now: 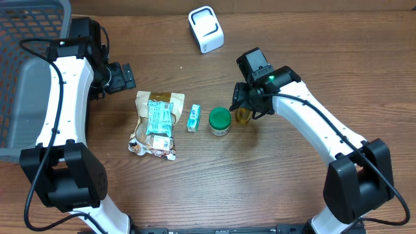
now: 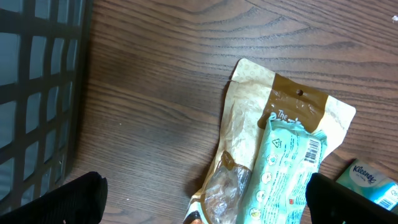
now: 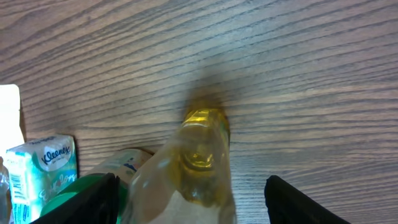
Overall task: Scan the item barcode
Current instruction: 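Lower the right gripper over the Vim bottle and close on it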
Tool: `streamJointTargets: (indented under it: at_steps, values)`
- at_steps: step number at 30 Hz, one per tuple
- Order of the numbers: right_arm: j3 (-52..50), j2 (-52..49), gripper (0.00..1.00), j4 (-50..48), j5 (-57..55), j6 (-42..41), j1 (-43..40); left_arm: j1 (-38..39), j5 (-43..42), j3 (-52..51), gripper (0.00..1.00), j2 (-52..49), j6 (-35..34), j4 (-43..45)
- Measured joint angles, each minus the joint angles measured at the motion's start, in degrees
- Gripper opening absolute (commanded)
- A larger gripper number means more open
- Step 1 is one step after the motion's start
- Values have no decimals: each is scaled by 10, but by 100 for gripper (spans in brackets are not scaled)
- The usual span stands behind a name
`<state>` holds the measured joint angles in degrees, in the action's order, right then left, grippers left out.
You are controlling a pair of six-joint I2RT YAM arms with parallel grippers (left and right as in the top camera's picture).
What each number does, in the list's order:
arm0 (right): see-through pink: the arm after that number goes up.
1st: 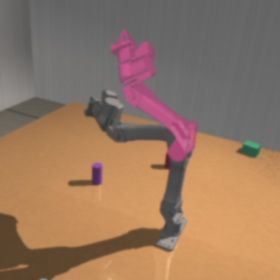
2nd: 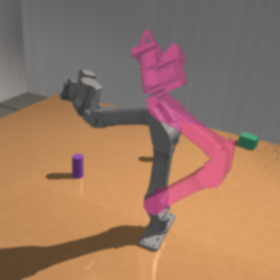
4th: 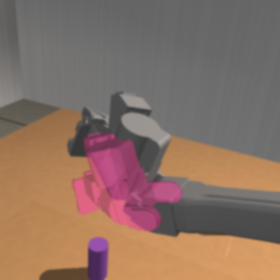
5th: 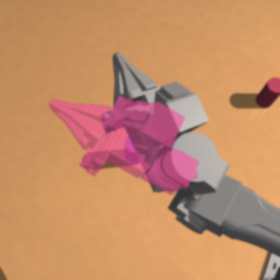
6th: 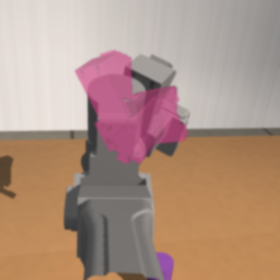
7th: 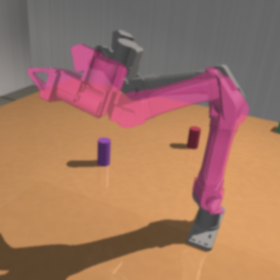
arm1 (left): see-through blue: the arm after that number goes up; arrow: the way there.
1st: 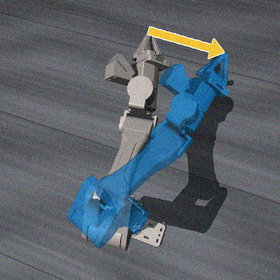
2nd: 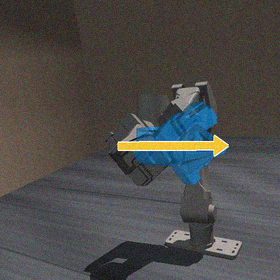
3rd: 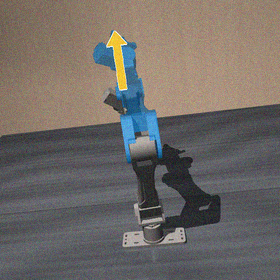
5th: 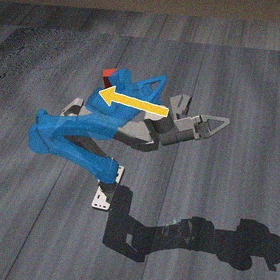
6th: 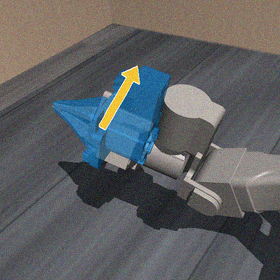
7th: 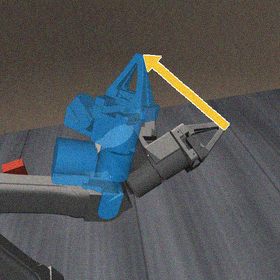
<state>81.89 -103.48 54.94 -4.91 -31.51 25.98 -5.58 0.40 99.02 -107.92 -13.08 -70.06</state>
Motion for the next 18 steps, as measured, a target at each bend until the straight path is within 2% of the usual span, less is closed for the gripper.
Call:
streamJointTargets:
  at_steps: [18]
  values:
    - [0, 0, 67, 7, -19, 0, 12, 0, 0, 0, 100, 0, 0, 0]
